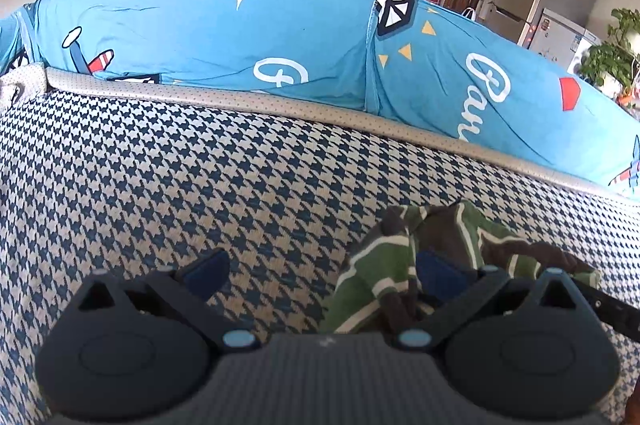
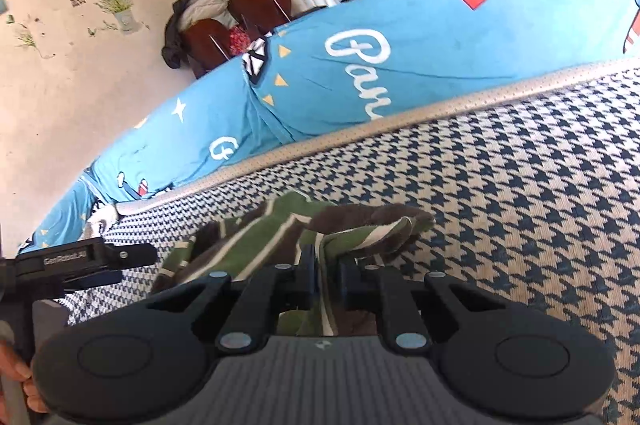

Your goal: Fold clothes

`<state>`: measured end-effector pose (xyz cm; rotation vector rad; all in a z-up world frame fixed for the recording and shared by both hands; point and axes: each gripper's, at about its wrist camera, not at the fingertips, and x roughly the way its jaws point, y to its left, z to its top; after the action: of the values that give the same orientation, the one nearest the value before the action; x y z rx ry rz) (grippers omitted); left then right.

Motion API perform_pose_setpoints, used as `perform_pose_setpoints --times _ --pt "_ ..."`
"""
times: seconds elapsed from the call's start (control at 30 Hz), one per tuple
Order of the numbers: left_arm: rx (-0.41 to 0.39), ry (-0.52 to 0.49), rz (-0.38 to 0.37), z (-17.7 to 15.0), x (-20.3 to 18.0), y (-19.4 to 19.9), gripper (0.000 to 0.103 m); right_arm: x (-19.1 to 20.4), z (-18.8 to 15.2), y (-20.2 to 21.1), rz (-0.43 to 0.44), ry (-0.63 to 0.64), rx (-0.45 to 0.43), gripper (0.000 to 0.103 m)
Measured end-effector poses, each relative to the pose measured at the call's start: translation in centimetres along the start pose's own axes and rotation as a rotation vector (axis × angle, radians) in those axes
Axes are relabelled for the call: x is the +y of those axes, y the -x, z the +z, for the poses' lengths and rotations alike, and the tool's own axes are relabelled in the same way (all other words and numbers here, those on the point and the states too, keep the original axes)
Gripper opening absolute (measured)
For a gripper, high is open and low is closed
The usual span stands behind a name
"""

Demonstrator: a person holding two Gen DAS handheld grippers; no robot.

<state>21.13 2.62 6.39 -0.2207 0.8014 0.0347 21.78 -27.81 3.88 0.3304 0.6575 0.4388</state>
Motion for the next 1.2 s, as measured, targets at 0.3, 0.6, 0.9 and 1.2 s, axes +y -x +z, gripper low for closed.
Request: perform_pose_setpoints --times 0.3,0.6,0.9,1.2 --pt "0.054 0.017 -0.048 -0.6 -1.0 -2.2 0.103 -0.3 1.3 2.3 -0.011 -0.026 -0.110 0.012" --pt "0.155 -0.033 -0.147 -2.9 -3.6 -3.5 0.103 -1.2 2.1 3.2 -0.158 -0.010 -0.155 0.014" --pt "0.172 -0.214 -0.255 -5.9 -7.1 -1.4 0.103 0.1 1.6 1.4 -0.031 0.007 -0.053 0.036" --pt "0.155 -0.235 -0.296 -6.4 -6.6 -0.6 0.103 2.4 0.3 -2.5 0.097 -0.007 0.076 0.059"
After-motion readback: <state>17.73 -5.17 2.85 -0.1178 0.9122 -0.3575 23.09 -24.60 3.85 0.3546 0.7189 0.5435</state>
